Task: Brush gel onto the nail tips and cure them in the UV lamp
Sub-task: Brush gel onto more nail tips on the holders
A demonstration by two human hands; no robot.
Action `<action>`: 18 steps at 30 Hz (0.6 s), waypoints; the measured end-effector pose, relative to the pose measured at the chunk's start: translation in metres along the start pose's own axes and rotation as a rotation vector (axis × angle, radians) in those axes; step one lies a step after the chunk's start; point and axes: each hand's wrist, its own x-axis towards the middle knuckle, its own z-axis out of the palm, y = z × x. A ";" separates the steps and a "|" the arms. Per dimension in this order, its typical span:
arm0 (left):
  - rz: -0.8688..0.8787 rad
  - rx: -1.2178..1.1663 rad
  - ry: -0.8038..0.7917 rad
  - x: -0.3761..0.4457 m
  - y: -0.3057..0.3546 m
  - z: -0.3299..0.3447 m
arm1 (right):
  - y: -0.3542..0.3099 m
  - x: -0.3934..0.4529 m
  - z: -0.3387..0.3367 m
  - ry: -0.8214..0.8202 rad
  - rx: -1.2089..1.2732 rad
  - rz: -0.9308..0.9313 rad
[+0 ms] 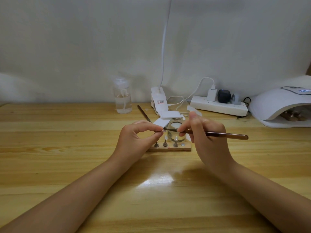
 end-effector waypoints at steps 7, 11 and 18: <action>-0.010 0.001 -0.002 0.000 -0.001 0.000 | -0.002 -0.001 -0.002 0.036 0.063 0.061; -0.017 -0.006 -0.005 0.000 -0.002 0.000 | -0.001 0.000 -0.002 0.041 0.034 0.031; -0.042 -0.029 -0.003 -0.001 0.000 0.000 | 0.000 -0.002 -0.001 0.016 0.050 0.044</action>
